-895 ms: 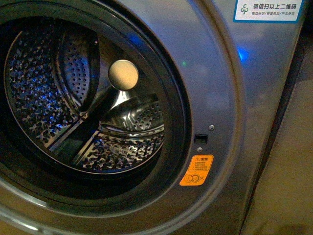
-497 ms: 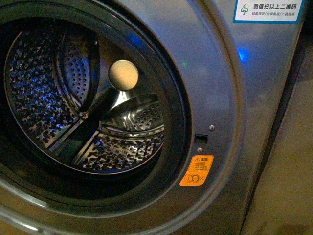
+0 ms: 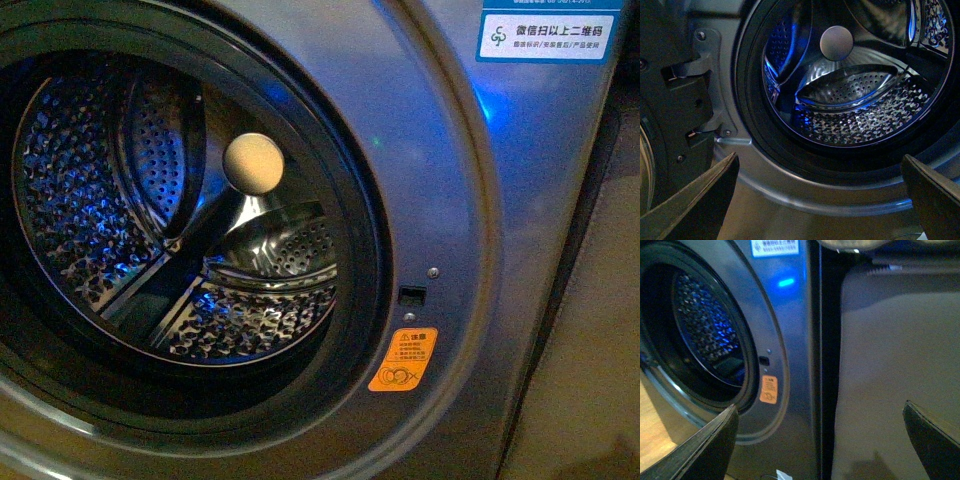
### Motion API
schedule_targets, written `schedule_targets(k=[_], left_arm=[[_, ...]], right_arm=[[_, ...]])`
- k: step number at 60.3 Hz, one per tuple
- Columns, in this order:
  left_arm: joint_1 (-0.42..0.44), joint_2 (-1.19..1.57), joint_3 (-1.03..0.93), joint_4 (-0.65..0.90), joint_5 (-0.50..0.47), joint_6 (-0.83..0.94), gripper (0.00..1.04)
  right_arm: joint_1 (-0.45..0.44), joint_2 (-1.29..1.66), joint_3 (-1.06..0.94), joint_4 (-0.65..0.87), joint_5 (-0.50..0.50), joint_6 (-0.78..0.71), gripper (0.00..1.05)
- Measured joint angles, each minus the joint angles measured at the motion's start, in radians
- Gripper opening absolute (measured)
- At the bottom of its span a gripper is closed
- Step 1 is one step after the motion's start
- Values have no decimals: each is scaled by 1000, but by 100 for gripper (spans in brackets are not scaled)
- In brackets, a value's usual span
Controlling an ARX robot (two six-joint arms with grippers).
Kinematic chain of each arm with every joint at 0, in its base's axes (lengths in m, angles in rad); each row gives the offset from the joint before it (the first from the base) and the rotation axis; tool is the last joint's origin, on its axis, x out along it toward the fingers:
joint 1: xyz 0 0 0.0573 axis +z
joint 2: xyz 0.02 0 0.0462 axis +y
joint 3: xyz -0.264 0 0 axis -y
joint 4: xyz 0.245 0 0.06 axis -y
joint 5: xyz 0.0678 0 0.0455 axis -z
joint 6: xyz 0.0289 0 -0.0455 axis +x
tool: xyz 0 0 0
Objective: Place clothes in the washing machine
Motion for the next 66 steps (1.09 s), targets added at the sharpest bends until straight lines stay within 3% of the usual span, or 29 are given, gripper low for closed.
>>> schedule_targets(k=[5, 9, 17, 22, 30, 42, 59, 66], left_arm=[[0, 0, 0, 0, 0, 0, 98], [0, 0, 0, 0, 0, 0, 98], [0, 0, 0, 0, 0, 0, 98], [0, 0, 0, 0, 0, 0, 98], [0, 0, 0, 0, 0, 0, 98], [0, 0, 0, 0, 0, 0, 98], [0, 0, 0, 0, 0, 0, 98], [0, 0, 0, 0, 0, 0, 98]], right_arm=[[-201, 159, 47, 244, -189, 99, 97], [-308, 279, 80, 414, -262, 174, 97], [-460, 517, 159, 711, -307, 278, 97], [-524, 653, 232, 777, -311, 283, 97], [-596, 824, 376, 606, -257, 171, 97], [-690, 1122, 652, 137, -121, -185, 97], [-800, 1527, 879, -177, 59, -560, 97], [-810, 1746, 917, -225, 168, -691, 97]])
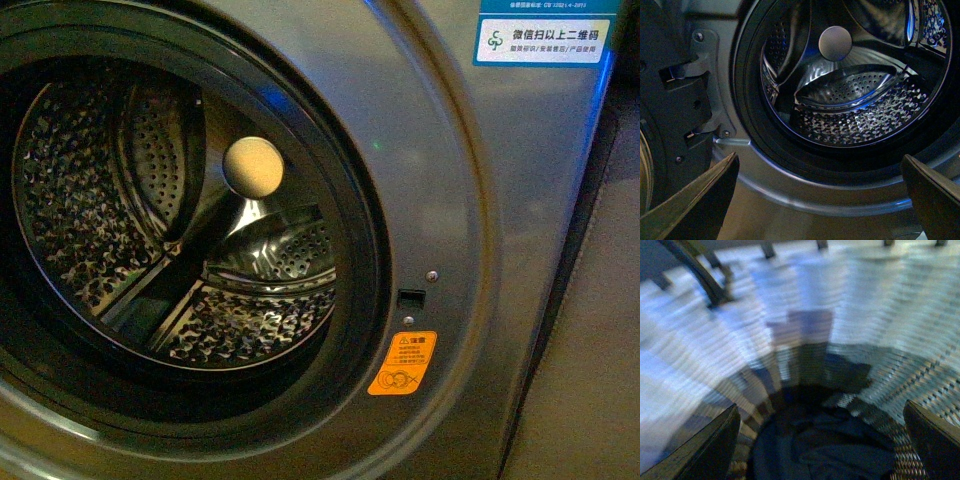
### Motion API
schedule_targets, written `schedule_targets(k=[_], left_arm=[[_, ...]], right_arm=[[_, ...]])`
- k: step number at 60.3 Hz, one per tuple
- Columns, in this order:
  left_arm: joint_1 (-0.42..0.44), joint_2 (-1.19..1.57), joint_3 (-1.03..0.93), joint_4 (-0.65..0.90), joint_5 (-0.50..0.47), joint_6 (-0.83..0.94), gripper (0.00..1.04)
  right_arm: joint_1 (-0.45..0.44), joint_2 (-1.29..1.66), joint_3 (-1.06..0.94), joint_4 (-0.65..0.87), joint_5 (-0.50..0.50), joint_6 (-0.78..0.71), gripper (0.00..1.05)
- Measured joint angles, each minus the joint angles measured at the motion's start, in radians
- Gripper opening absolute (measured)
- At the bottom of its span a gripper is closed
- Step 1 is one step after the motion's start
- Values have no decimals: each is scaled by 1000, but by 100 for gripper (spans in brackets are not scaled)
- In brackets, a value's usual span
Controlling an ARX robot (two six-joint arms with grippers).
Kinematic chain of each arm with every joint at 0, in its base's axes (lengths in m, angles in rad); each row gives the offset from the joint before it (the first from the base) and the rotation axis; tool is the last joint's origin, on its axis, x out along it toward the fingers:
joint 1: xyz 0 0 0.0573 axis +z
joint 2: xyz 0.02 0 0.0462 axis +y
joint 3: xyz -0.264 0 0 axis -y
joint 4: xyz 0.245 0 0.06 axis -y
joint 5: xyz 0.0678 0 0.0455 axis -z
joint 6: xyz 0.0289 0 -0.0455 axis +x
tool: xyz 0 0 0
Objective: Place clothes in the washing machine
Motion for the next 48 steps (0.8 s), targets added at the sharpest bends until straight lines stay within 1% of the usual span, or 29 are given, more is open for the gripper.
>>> schedule_targets(k=[3, 17, 28, 48], left_arm=[[0, 0, 0, 0, 0, 0, 98], [0, 0, 0, 0, 0, 0, 98], [0, 0, 0, 0, 0, 0, 98], [0, 0, 0, 0, 0, 0, 98]], right_arm=[[5, 99, 2, 31, 50, -34, 97], [39, 395, 94, 105, 169, -81, 97], [62, 561, 170, 160, 214, -85, 97], [83, 750, 311, 185, 243, -73, 97]])
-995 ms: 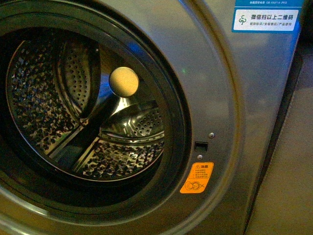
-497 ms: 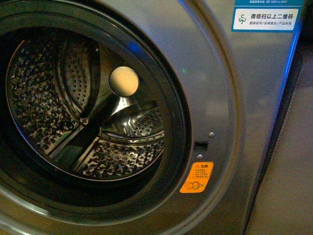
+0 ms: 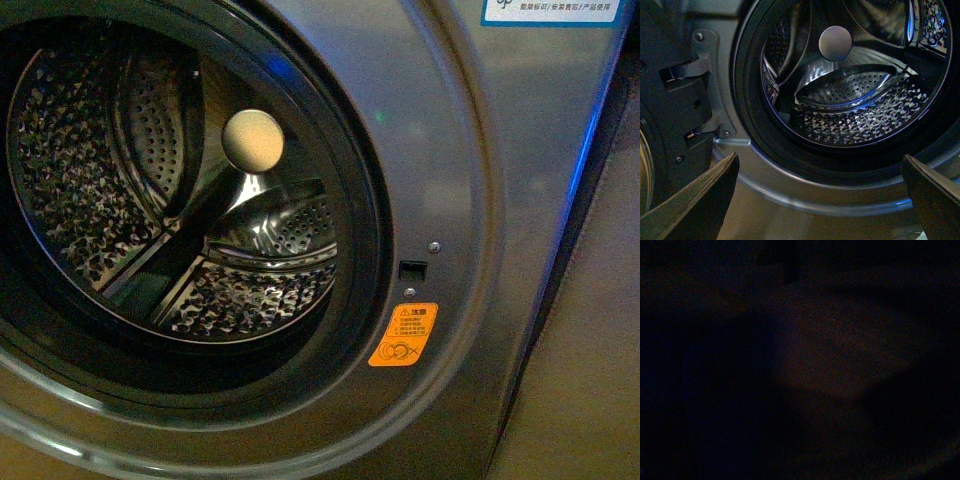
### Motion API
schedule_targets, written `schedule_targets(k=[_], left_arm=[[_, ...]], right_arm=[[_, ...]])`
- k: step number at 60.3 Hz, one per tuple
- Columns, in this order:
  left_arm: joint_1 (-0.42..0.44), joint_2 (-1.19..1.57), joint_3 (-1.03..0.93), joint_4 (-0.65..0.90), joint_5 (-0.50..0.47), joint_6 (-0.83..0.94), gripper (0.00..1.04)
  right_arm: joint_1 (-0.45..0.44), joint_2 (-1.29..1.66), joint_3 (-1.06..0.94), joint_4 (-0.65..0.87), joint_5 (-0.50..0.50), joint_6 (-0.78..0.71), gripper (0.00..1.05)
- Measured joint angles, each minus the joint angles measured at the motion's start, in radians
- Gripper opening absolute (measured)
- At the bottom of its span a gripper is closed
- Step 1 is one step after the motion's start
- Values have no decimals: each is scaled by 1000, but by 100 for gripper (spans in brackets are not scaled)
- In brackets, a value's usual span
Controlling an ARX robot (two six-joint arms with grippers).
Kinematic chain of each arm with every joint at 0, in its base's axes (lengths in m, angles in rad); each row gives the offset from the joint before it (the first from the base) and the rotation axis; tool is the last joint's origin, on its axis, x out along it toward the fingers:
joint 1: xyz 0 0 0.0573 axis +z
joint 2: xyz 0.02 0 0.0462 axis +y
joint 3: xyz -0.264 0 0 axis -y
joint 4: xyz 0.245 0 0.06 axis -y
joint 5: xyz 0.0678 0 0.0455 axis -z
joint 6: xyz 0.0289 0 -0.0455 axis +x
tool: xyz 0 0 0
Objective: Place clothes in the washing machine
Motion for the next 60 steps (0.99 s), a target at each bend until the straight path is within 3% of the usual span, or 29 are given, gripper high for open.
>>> schedule_targets(k=[55, 60], left_arm=[[0, 0, 0, 0, 0, 0, 98], [0, 0, 0, 0, 0, 0, 98]], right_arm=[[-55, 210, 172, -86, 6, 27, 97], [-55, 210, 158, -29, 19, 31, 84]])
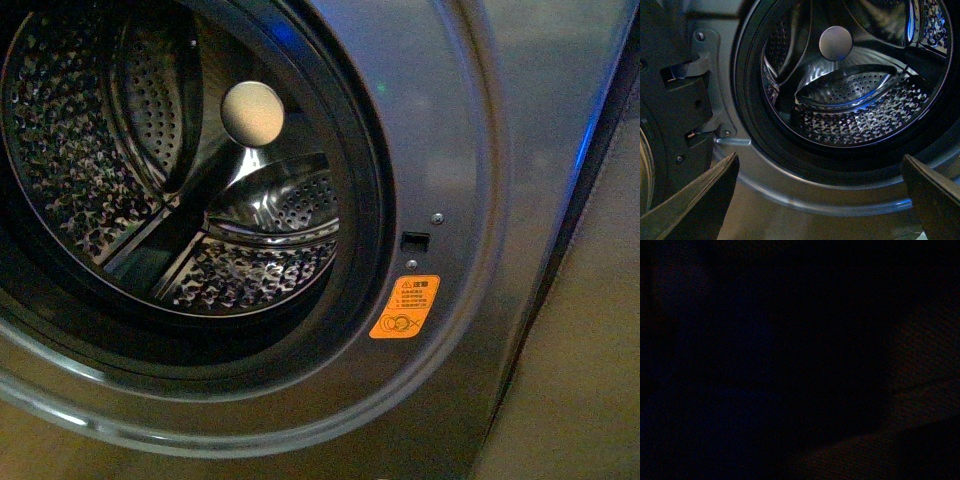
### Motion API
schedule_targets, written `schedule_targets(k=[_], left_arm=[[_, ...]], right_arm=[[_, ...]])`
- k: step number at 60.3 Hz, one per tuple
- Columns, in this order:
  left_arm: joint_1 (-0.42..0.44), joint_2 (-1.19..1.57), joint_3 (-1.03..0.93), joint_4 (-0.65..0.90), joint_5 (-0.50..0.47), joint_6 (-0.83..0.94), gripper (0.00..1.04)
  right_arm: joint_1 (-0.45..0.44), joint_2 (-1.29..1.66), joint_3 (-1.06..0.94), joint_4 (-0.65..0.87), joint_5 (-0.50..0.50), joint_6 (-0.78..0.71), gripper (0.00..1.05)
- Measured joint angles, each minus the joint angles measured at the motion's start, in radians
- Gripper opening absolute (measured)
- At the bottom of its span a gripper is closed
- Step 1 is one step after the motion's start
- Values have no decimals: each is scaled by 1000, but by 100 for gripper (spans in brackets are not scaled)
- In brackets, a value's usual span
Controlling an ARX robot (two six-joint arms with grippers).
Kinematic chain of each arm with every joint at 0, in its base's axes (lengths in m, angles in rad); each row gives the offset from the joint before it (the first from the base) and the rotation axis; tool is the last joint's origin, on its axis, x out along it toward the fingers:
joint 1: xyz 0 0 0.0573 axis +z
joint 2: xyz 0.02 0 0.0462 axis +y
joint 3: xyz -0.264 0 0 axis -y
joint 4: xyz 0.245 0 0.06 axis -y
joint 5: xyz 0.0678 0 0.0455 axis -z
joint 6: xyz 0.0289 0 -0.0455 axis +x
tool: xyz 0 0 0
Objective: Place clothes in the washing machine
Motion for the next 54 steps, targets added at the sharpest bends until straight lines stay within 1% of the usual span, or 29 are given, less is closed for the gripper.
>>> schedule_targets(k=[5, 6, 13, 14, 16, 21, 27, 29, 41, 52, 54], left_arm=[[0, 0, 0, 0, 0, 0, 98], [0, 0, 0, 0, 0, 0, 98], [0, 0, 0, 0, 0, 0, 98], [0, 0, 0, 0, 0, 0, 98], [0, 0, 0, 0, 0, 0, 98], [0, 0, 0, 0, 0, 0, 98], [0, 0, 0, 0, 0, 0, 98], [0, 0, 0, 0, 0, 0, 98], [0, 0, 0, 0, 0, 0, 98], [0, 0, 0, 0, 0, 0, 98], [0, 0, 0, 0, 0, 0, 98]], right_arm=[[2, -11, -21, 62, 2, 32, 67], [4, -17, -29, 78, 2, 47, 62], [13, -52, -59, 117, -8, 100, 47], [15, -65, -70, 132, -12, 110, 43], [18, -80, -82, 146, -18, 122, 39], [22, -179, -143, 208, -66, 173, 19], [19, -293, -205, 229, -124, 201, 4], [18, -319, -220, 235, -135, 201, 3], [-11, -555, -355, 234, -263, 206, 3], [-53, -870, -439, 153, -441, 252, 3], [-60, -946, -443, 148, -490, 276, 3]])
